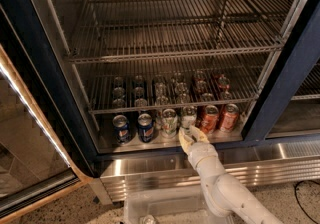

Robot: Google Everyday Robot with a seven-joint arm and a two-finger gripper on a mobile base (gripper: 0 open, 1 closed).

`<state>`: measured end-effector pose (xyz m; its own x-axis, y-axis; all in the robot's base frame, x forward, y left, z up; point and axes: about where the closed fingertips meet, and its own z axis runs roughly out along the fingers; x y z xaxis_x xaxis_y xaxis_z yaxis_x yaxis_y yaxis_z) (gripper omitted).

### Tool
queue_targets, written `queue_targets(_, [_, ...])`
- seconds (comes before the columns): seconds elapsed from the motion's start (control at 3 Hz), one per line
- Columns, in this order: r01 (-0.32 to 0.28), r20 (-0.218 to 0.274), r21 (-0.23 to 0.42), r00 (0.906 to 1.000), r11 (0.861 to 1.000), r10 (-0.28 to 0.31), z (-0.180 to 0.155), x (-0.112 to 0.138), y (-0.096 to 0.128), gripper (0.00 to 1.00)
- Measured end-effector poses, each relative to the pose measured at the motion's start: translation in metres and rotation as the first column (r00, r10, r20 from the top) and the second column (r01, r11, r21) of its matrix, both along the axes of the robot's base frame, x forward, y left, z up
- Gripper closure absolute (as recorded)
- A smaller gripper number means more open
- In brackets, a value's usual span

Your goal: Pick 7up can from bottom shelf of fridge

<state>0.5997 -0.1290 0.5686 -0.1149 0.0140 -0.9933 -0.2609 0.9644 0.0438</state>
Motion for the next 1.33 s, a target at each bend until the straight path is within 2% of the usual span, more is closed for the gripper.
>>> queue_targets(0.33, [0.000,0.000,0.000,1.0000,1.000,0.000,0.0000,0.0000,0.0000,0.56])
queue_targets(0.67, [0.000,0.000,0.000,1.0000,1.000,0.000,0.0000,0.0000,0.0000,0.50])
queue_targets(1.33, [0.018,0.004,-0.011,0.9998,1.000,-0.018,0.0018,0.0060,-0.0051,0.49])
